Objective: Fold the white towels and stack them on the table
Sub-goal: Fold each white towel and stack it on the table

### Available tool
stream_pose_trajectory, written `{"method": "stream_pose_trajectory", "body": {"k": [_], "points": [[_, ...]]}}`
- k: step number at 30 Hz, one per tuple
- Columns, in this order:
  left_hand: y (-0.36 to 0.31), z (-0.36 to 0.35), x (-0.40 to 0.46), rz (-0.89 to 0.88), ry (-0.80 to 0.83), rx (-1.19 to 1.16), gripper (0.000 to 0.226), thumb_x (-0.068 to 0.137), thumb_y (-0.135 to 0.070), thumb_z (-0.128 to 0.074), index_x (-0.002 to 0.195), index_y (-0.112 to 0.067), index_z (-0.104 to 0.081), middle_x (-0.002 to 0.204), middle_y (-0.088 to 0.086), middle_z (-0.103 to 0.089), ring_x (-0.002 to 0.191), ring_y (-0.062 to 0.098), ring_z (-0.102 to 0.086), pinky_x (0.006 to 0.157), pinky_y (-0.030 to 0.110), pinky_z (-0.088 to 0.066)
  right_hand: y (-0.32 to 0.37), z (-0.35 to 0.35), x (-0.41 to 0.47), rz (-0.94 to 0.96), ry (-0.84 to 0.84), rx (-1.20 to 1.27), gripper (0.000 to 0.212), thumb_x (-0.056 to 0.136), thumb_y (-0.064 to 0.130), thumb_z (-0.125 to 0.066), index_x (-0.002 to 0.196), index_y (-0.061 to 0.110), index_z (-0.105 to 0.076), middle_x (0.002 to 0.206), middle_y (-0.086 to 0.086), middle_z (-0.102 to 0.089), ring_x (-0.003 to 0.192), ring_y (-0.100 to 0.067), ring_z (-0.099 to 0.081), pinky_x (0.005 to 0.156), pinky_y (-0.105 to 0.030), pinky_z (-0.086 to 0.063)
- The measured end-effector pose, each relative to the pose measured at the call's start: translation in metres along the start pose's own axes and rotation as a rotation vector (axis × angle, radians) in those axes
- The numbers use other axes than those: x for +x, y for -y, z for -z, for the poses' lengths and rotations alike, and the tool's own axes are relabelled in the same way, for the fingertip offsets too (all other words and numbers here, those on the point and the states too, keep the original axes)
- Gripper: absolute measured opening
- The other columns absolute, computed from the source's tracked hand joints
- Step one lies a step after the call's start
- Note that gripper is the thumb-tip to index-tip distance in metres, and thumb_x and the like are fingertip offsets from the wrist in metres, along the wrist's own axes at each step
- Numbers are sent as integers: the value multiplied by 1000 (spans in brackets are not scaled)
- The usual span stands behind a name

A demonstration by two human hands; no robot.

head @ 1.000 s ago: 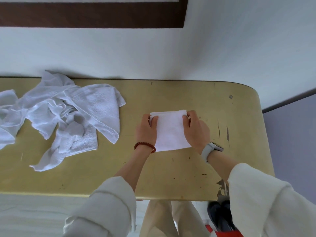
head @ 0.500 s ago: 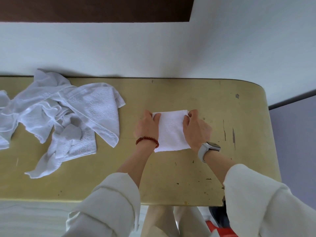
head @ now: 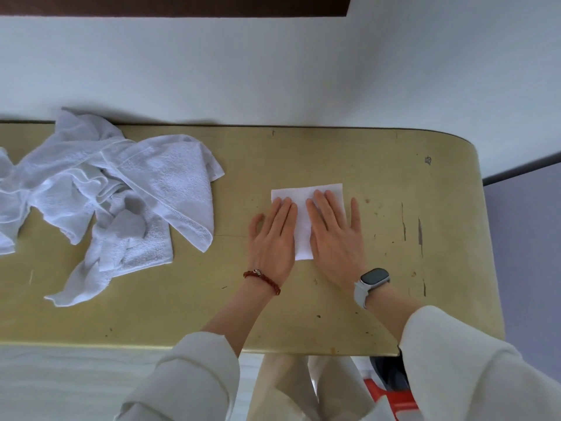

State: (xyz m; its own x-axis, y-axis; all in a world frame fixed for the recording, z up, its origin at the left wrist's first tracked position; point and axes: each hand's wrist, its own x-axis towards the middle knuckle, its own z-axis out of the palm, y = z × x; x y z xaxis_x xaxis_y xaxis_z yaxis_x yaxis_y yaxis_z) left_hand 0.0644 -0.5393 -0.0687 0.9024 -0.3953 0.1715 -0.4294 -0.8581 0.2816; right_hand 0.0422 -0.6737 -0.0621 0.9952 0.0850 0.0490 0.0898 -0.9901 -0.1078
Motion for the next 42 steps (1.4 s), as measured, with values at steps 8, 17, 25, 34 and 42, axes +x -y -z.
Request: {"method": "stream_pose_trajectory", "body": {"k": [8,17,25,34,42], "points": [[17,1,-2,-14,281,138,56,91,-35,-24,140,-6,-27,147,9,-35,135,20,-33,108,49,-14,-12,-5,0,-25,173,12,53,91,32,-24,141,15,-27,150,-8,-28,139,-23,-18,108,-58,-17],[8,22,8,58,215,10,48,89,-29,-29,122,-6,-56,132,12,-53,121,24,-51,98,56,-34,-11,18,5,-40,208,298,60,90,34,-13,139,8,-36,151,-13,-22,141,-25,-11,114,-44,-8],[-7,34,17,915,151,-380,20,91,-30,-48,94,-18,-64,96,-3,-60,96,14,-49,83,25,-21,-7,31,12,-787,139,382,23,93,26,-46,106,11,-56,109,-5,-57,104,-24,-48,88,-33,-30],[-15,34,31,701,325,-27,27,94,-34,-39,104,-19,-59,104,-1,-58,100,18,-48,84,30,-28,-10,30,35,-986,356,432,30,89,23,-48,61,14,-41,80,-8,-51,81,-27,-48,74,-35,-29],[-20,40,33,666,323,-149,21,93,-25,-40,100,-14,-56,99,1,-59,97,19,-49,87,30,-29,1,43,23,-829,245,434,22,93,22,-45,111,11,-52,108,-4,-60,102,-24,-51,89,-34,-32]]}}
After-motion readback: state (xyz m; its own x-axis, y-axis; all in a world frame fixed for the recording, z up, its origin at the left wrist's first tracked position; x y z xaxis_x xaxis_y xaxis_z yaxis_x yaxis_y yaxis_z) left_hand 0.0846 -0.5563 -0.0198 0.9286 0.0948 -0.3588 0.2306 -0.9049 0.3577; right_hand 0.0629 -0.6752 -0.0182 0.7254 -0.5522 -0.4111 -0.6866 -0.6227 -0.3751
